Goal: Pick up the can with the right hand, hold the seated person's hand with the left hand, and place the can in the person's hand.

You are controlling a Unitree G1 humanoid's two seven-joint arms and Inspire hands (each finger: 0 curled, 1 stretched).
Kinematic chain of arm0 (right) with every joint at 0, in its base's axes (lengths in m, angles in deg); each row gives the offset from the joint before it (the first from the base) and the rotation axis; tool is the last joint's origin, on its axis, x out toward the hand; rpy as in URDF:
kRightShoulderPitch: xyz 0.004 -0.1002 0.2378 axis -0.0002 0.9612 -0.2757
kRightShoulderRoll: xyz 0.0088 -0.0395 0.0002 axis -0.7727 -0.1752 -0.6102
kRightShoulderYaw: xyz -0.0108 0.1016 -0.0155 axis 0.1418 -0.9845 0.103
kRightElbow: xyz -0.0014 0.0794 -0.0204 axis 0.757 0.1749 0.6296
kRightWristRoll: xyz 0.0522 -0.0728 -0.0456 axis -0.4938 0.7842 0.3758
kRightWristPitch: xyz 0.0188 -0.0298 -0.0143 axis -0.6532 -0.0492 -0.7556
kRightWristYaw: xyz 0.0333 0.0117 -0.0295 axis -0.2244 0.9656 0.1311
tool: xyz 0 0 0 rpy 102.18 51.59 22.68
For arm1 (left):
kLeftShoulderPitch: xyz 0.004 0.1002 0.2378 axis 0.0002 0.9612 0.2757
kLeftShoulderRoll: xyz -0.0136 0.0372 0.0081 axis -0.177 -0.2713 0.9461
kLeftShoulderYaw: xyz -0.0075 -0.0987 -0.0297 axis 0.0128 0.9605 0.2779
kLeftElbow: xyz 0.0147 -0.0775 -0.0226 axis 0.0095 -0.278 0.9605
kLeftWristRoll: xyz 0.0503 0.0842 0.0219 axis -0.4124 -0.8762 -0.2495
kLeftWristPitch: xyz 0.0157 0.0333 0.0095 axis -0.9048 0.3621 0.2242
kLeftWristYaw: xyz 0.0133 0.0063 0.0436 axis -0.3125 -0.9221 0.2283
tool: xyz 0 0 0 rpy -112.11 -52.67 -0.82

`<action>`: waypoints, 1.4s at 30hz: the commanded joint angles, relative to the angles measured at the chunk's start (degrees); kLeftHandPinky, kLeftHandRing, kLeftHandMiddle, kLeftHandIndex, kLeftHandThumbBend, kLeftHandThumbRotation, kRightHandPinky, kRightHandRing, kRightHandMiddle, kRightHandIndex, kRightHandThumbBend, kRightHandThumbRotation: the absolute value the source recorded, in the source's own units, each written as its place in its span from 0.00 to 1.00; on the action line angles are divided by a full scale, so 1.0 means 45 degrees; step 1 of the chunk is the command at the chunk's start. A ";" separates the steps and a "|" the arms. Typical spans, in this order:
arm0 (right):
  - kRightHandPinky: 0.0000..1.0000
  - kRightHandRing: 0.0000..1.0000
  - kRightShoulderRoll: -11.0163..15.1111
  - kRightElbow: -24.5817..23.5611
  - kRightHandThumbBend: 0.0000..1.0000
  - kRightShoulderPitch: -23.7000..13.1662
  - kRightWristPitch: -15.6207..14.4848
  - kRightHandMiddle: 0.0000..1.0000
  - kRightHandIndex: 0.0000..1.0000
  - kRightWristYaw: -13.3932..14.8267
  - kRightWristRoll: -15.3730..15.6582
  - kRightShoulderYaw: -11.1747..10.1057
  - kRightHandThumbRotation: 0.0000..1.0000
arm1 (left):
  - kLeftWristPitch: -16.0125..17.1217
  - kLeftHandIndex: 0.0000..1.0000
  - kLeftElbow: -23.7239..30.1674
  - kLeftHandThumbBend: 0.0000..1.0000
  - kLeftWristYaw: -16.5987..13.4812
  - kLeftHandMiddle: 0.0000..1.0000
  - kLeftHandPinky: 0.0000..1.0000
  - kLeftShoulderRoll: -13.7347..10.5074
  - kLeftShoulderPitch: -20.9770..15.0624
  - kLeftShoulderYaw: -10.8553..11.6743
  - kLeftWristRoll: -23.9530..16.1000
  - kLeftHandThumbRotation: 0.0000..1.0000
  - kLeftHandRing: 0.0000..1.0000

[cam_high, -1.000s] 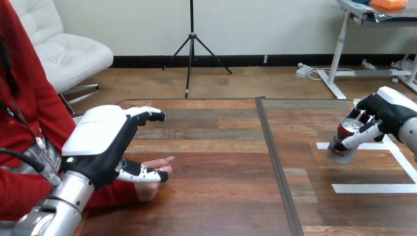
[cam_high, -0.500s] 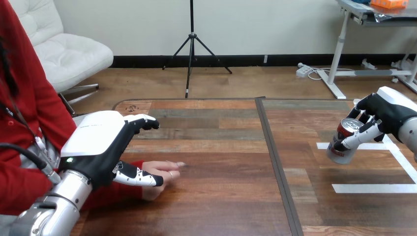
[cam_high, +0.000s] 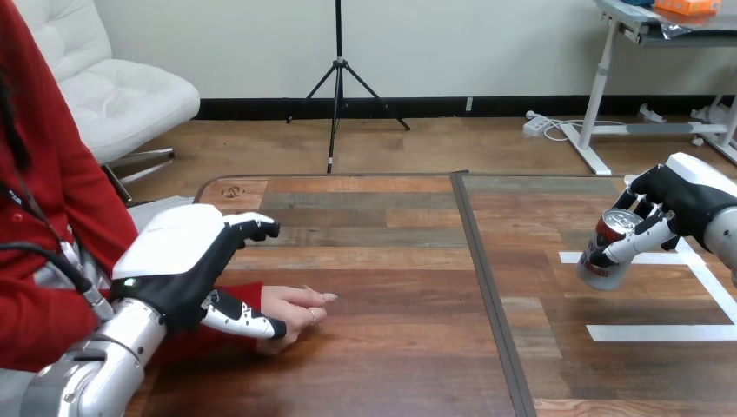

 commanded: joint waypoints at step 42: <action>0.36 0.40 0.0079 -0.0518 0.79 -0.1341 0.0256 0.47 0.49 0.0272 -0.0319 -0.0314 0.00 | -0.1864 0.78 -0.1861 1.00 0.1472 0.79 0.75 -0.0848 -0.2118 -0.1709 -0.0191 0.11 0.79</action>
